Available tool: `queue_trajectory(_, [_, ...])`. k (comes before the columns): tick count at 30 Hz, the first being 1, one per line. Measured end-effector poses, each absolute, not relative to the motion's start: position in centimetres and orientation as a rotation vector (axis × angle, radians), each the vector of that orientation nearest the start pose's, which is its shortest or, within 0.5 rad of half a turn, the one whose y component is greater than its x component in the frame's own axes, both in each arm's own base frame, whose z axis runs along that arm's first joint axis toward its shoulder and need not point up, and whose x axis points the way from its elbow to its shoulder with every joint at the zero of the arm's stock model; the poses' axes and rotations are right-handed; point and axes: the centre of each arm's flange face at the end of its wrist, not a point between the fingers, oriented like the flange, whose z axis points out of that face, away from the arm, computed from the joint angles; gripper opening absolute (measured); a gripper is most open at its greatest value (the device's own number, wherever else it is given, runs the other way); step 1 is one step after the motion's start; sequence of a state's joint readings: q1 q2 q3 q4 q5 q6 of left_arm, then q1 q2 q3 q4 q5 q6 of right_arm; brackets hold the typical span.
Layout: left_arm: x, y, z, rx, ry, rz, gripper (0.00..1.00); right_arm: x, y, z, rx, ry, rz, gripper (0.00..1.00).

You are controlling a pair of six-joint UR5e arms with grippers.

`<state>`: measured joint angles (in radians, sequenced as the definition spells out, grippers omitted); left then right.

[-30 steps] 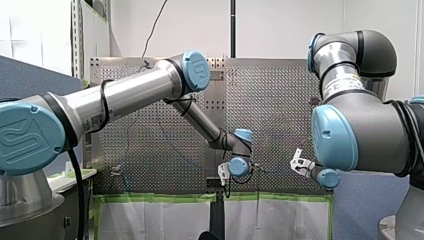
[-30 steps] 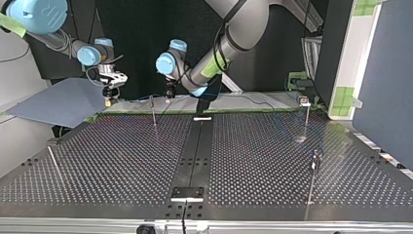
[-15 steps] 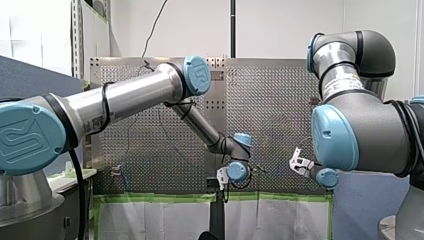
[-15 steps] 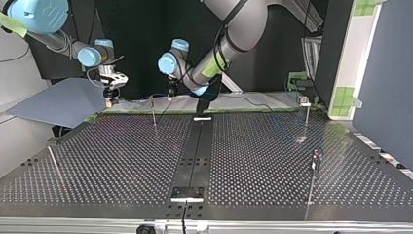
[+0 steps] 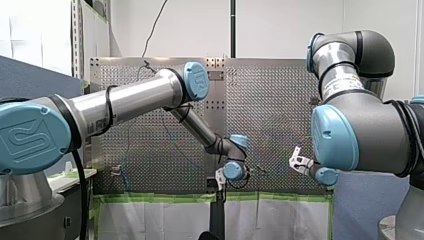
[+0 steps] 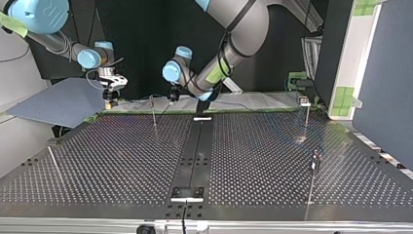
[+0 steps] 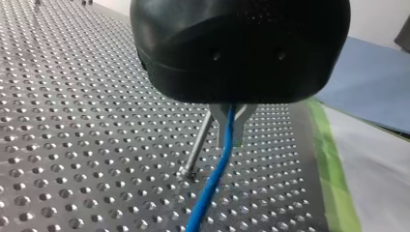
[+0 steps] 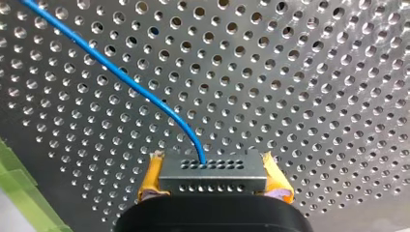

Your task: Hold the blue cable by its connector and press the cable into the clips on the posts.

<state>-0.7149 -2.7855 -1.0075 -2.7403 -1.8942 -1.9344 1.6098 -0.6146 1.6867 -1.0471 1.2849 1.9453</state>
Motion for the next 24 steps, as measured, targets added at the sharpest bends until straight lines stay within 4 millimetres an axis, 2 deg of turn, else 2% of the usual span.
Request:
queue_trajectory(6, [53.8, -58.8, -3.4, 0.097, 1.809, -0.498, 0.0, 18.5, -63.5, -3.0, 1.291, -1.376, 1.7, 0.0])
queue_trajectory(16, [56.6, -57.2, -2.1, 0.06, 1.798, -0.439, 0.0, 18.8, -64.7, -2.2, 1.289, -1.357, 1.709, 0.0])
queue_trajectory(24, [55.1, -58.2, -2.6, 0.104, 1.816, -0.449, 0.0, 20.0, -64.5, -2.1, 1.309, -1.317, 1.711, 0.0])
